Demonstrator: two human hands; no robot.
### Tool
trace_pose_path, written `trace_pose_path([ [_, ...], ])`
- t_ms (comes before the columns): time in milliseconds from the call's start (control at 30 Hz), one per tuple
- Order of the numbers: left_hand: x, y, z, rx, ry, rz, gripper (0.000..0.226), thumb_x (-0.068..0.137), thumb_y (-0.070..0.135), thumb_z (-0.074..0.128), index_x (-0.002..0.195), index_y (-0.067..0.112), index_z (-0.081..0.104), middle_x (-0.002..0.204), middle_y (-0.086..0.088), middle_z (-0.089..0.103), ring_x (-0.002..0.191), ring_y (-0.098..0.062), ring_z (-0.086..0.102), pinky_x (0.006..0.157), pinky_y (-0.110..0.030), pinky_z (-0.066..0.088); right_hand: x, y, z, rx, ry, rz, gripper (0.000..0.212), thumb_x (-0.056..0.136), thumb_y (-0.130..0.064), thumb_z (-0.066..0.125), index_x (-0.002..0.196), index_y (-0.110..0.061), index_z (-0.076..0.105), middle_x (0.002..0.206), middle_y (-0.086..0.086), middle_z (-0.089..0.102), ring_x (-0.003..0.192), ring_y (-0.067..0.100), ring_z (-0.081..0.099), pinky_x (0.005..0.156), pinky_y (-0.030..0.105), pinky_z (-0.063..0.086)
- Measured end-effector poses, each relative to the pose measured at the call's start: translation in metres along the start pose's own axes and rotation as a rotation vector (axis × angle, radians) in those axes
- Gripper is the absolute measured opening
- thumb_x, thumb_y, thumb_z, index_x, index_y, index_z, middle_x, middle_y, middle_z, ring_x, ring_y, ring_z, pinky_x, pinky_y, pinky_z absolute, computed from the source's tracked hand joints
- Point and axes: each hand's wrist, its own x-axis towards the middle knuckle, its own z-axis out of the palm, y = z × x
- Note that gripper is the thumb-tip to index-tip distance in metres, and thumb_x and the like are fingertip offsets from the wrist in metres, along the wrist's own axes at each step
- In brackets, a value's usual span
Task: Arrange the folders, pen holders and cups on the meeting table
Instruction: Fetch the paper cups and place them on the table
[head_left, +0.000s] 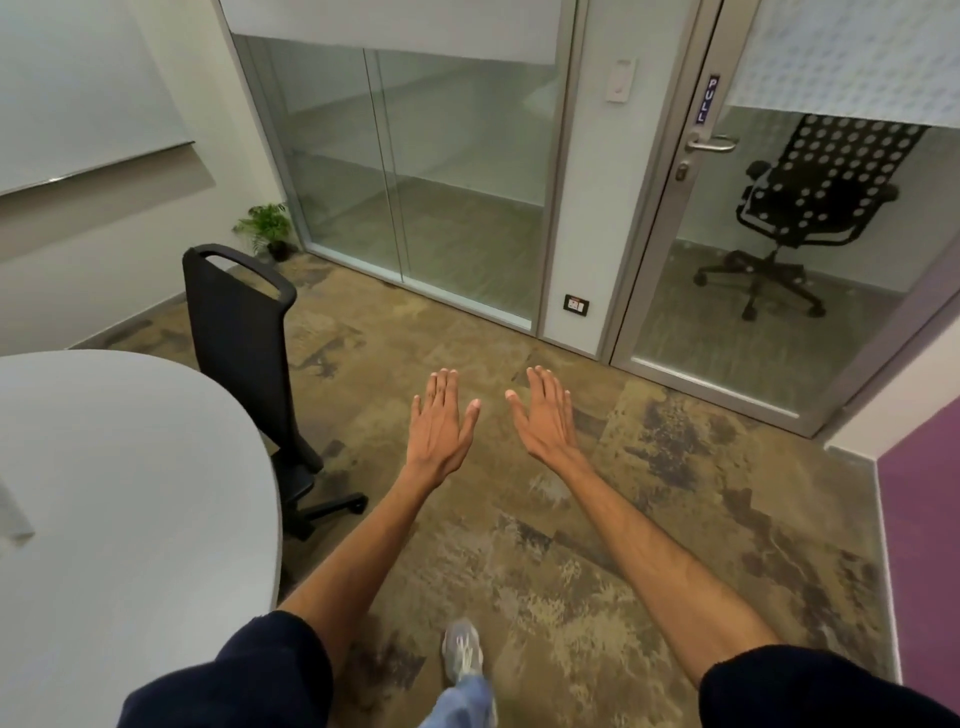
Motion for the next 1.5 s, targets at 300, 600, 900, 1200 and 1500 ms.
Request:
trace_pose_path([
  [300, 0.184, -0.053, 0.031, 0.001, 0.050, -0.081, 0.067, 0.104, 0.047, 0.023, 0.155, 0.006, 0.011, 0.164, -0.012, 0.005, 0.152, -0.021, -0.006, 0.125, -0.039, -0.003, 0.203, -0.008, 0.037, -0.042, -0.058, -0.121, 0.062, 0.103, -0.048, 0.030, 0.156, -0.016, 0.021, 0.164, 0.001, 0.015, 0.153, 0.016, 0.008, 0.125, 0.047, 0.006],
  [600, 0.345, -0.104, 0.019, 0.012, 0.066, -0.213, 0.071, 0.101, 0.051, 0.030, 0.153, 0.005, 0.017, 0.160, -0.016, 0.023, 0.149, -0.028, 0.021, 0.119, -0.043, 0.026, 0.379, -0.039, 0.077, -0.040, -0.081, -0.185, 0.063, 0.103, -0.050, 0.031, 0.156, -0.016, 0.023, 0.165, -0.001, 0.012, 0.154, 0.014, 0.002, 0.125, 0.046, 0.006],
  [900, 0.481, -0.182, 0.010, 0.268, 0.172, -0.352, 0.030, 0.097, 0.034, 0.041, 0.115, 0.014, 0.054, 0.077, -0.010, 0.072, 0.070, -0.032, 0.068, 0.059, -0.033, 0.041, 0.536, -0.077, 0.146, -0.041, -0.151, -0.314, 0.051, 0.101, -0.044, 0.042, 0.142, -0.013, 0.044, 0.144, 0.003, 0.043, 0.136, 0.021, 0.038, 0.109, 0.039, 0.036],
  [1200, 0.652, -0.257, -0.015, 0.390, 0.316, -0.405, 0.041, 0.098, 0.045, 0.037, 0.117, 0.017, 0.059, 0.136, -0.008, 0.050, 0.124, -0.026, 0.046, 0.098, -0.039, 0.039, 0.741, -0.150, 0.190, -0.060, -0.181, -0.519, 0.035, 0.100, -0.041, 0.044, 0.121, -0.015, 0.056, 0.123, 0.003, 0.054, 0.119, 0.023, 0.048, 0.099, 0.038, 0.041],
  [1500, 0.744, -0.339, -0.066, 0.291, 0.322, -0.699, 0.081, 0.092, 0.072, 0.020, 0.157, 0.024, 0.009, 0.163, -0.012, -0.010, 0.152, -0.027, -0.011, 0.120, -0.061, 0.003, 0.869, -0.257, 0.241, -0.052, -0.334, -0.668, 0.067, 0.095, -0.062, 0.039, 0.150, -0.026, 0.033, 0.162, 0.003, 0.019, 0.151, 0.023, 0.016, 0.118, 0.051, 0.025],
])
